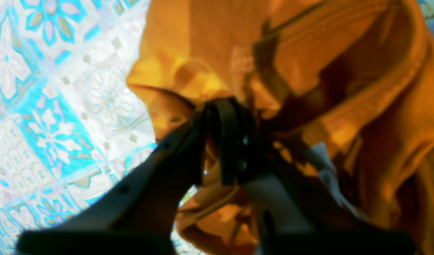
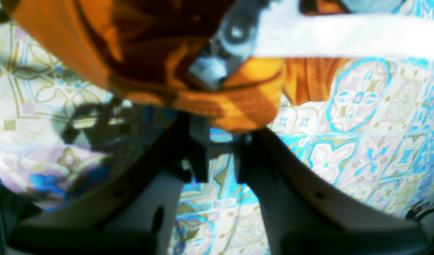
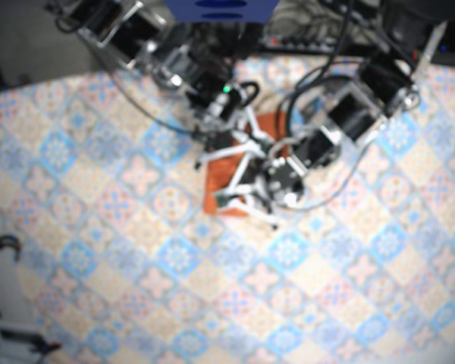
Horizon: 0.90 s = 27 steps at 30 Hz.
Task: Fold the T-shirt properly
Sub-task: 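Fold the bundle over with both grippers, tucking the edges together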
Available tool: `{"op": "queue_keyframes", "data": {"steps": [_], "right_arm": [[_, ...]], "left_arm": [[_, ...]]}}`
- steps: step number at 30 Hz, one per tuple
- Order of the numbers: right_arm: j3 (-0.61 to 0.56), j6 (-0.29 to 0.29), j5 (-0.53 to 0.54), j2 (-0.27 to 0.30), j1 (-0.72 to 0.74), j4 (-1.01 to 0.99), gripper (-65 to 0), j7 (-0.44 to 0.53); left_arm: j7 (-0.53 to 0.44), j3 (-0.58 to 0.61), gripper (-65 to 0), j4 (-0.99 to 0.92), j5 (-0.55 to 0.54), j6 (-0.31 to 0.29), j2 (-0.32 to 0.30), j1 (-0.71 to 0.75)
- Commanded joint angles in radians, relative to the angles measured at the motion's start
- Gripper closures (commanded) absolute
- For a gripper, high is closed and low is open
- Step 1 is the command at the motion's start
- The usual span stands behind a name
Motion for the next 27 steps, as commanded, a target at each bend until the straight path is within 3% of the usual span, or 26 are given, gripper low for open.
{"op": "queue_keyframes", "data": {"steps": [1,6,13,22,27], "right_arm": [[0.0,-0.005,-0.008,-0.015,0.022,0.018,-11.0,0.029],[0.003,-0.005,-0.012,-0.015,0.017,-0.013,-11.2,0.031],[0.017,-0.008,-0.014,0.026,0.015,-0.022,-11.3,0.029],[0.168,-0.009,-0.015,0.026,0.012,-0.01,-11.3,0.031],[0.166,-0.009,-0.015,0.025,0.012,-0.01,-11.3,0.029]], "left_arm": [[-0.016,-0.005,-7.4,0.018,-0.004,0.003,0.01,-0.018],[-0.019,-0.005,-7.4,0.019,-0.005,0.003,0.004,-0.017],[-0.022,-0.007,-7.4,0.021,-0.01,0.003,-0.023,-0.017],[-0.023,-0.007,-7.4,0.021,-0.011,0.003,-0.026,-0.023],[-0.054,-0.007,-7.4,0.016,-0.005,0.003,-0.026,-0.025]]}}
